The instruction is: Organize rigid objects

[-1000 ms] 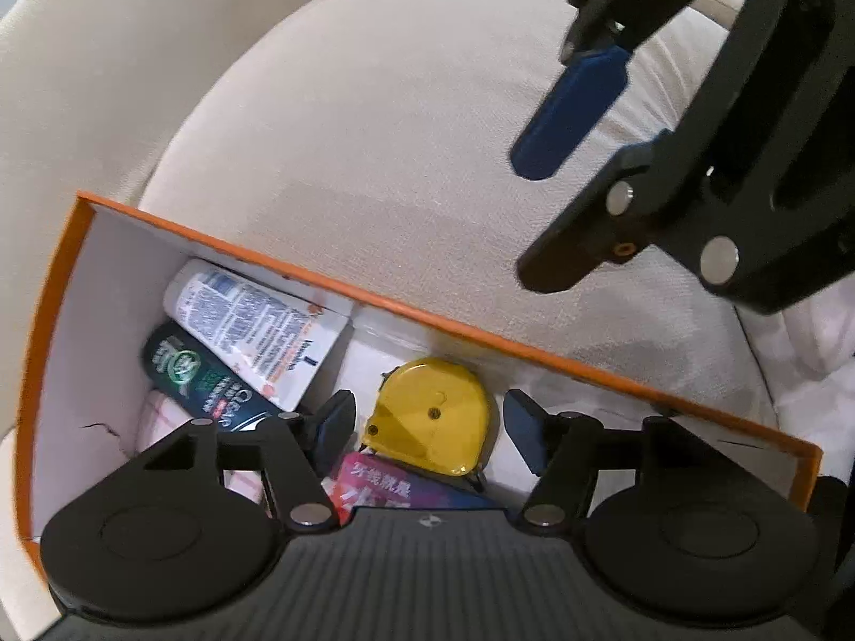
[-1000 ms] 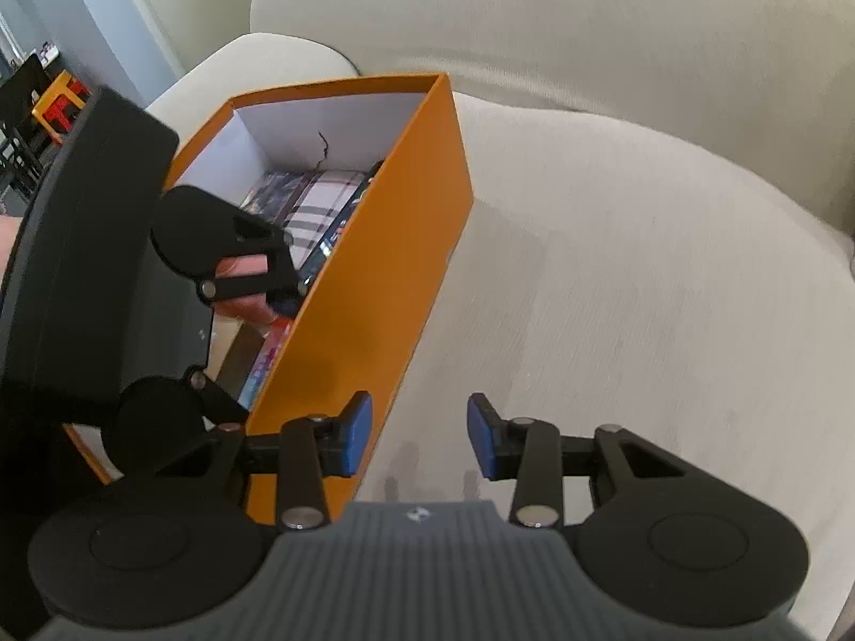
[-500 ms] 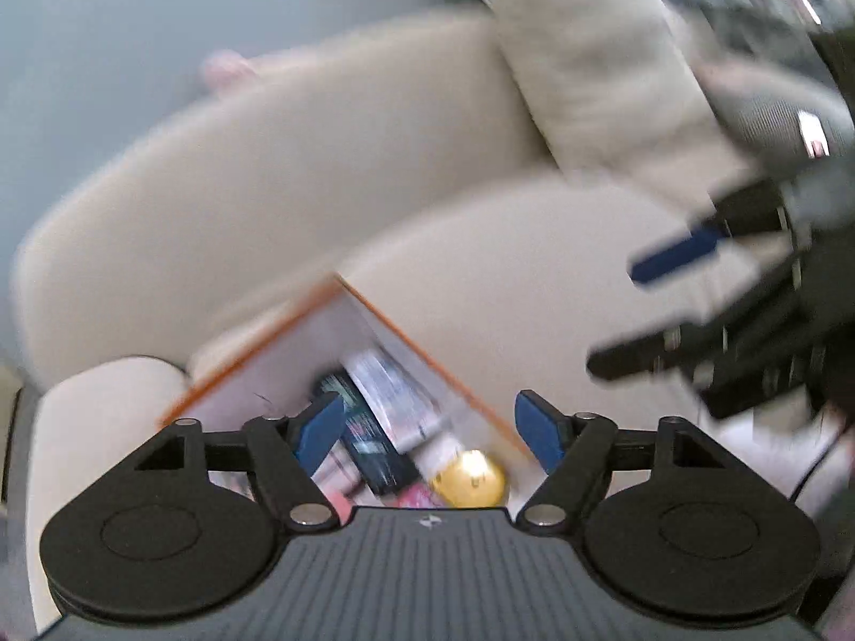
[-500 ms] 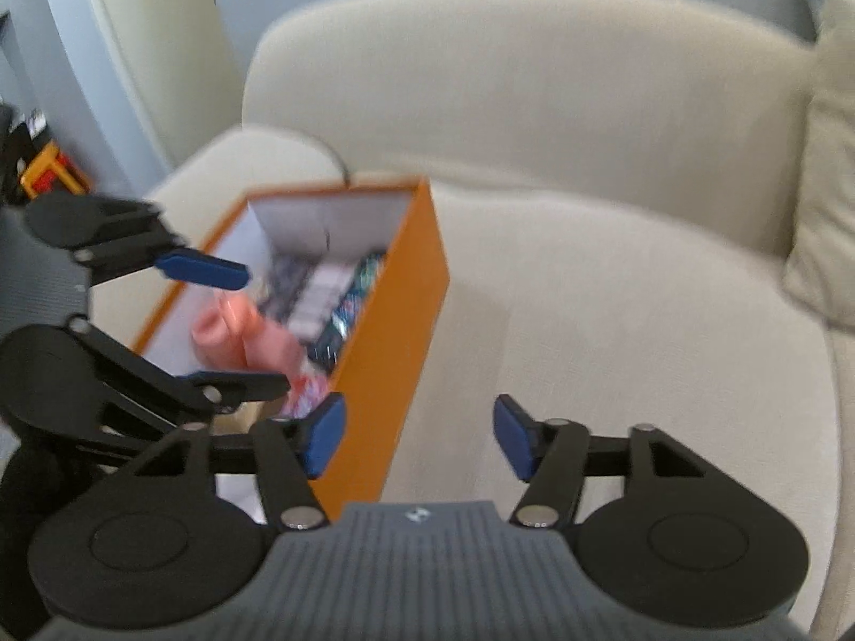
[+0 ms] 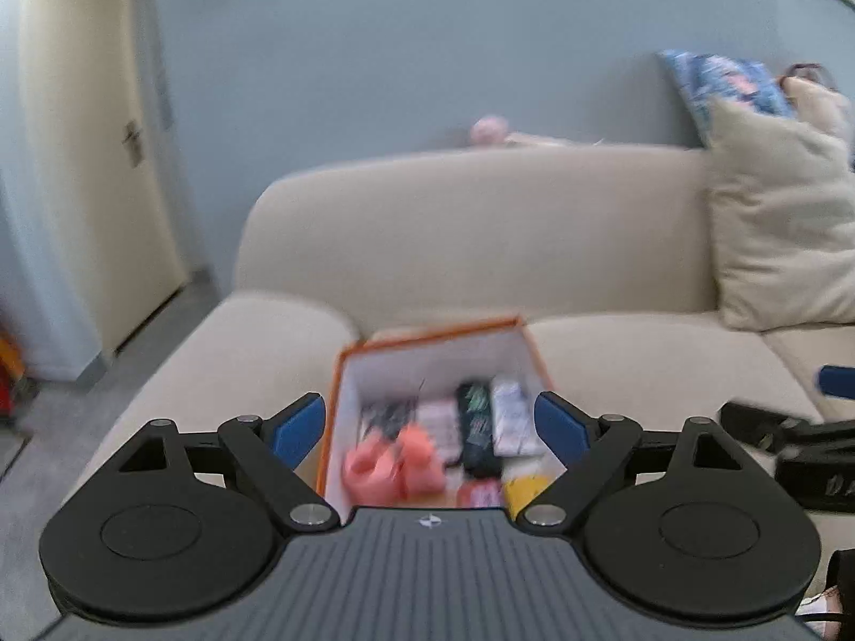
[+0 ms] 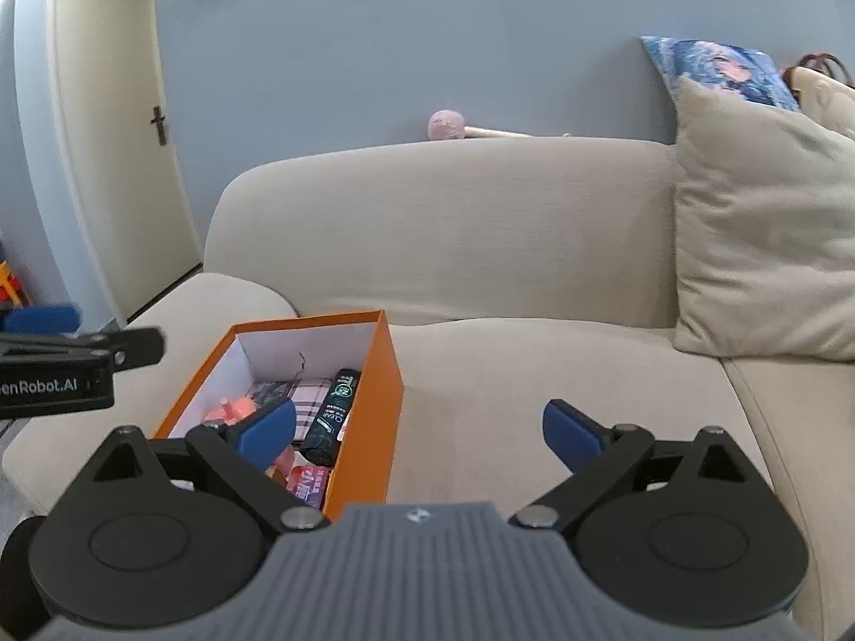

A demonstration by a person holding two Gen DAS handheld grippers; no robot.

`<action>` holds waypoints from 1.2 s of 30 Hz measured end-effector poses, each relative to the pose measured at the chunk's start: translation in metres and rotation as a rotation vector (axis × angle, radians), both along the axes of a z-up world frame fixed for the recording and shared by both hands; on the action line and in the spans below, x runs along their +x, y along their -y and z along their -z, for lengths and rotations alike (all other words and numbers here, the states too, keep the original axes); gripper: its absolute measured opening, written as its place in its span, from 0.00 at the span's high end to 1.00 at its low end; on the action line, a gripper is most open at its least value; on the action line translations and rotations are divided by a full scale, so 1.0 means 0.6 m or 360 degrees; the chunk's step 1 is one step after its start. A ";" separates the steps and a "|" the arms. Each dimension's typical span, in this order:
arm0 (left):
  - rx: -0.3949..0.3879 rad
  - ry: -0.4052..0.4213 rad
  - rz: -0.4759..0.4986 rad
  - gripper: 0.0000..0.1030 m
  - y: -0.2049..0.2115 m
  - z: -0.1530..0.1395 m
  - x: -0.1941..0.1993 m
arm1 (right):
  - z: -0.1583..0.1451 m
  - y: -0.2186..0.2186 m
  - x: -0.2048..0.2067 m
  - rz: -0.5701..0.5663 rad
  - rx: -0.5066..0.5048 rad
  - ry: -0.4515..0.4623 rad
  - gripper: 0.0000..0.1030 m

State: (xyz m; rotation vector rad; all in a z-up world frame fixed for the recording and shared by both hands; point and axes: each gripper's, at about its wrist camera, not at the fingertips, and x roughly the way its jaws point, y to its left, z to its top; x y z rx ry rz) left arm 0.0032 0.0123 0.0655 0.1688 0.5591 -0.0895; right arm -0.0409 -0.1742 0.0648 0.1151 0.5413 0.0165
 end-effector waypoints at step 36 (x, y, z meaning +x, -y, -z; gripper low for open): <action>-0.0062 -0.0337 -0.0189 0.00 -0.013 0.103 -0.031 | 0.084 -0.014 -0.015 0.0080 -0.0051 -0.0266 0.01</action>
